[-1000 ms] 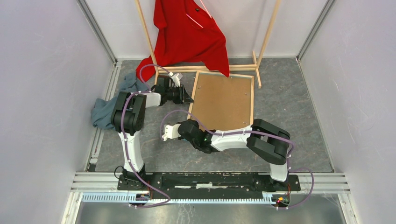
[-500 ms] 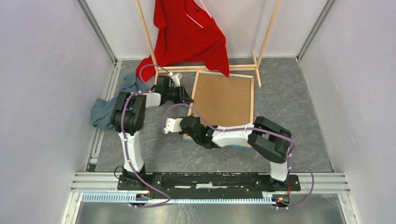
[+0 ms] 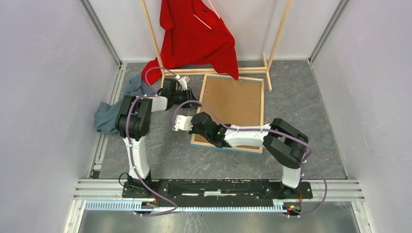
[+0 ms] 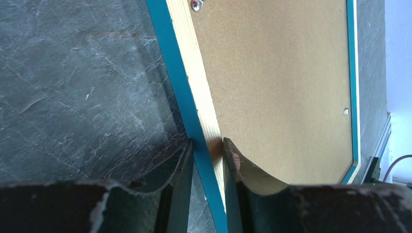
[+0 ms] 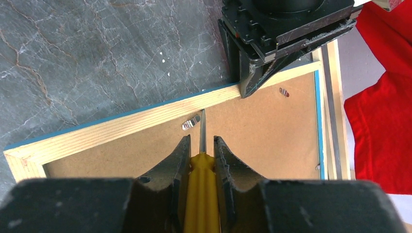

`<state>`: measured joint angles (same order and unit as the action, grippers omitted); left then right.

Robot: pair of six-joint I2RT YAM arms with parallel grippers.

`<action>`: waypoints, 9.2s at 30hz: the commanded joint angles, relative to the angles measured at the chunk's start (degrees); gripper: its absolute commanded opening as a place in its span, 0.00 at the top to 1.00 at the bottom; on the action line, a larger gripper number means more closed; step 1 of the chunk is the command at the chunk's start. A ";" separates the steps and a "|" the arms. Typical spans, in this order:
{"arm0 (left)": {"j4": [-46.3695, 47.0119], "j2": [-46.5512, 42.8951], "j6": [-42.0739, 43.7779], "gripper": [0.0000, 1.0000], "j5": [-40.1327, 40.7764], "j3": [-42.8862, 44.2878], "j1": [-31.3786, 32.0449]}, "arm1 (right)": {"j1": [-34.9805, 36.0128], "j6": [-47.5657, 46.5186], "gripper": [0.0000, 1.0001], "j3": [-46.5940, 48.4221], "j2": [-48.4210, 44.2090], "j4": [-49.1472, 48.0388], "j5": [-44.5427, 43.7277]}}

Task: Take the photo out of the frame
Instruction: Release the photo frame item from the photo frame, then adjust the photo frame at the center of the board.

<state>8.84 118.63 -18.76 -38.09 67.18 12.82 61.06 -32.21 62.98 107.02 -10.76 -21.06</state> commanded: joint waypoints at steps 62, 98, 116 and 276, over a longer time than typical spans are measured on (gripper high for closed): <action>-8.39 2.46 3.67 0.66 4.42 0.29 -0.48 | -12.20 -10.73 1.00 -1.08 -18.50 20.91 12.83; -42.87 0.59 33.82 0.71 14.93 18.68 5.78 | -33.35 1.53 1.00 -20.43 -45.40 13.97 30.19; -34.75 -2.14 16.28 0.65 28.10 16.83 6.52 | -34.51 1.72 1.00 -21.67 -44.45 12.73 29.81; -32.56 -7.93 42.63 0.68 44.53 8.77 5.73 | -46.80 6.87 1.00 -14.54 -30.62 25.33 20.55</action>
<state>-27.92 106.67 22.35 6.61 70.48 18.70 14.35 -24.32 46.28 79.24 9.98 -4.05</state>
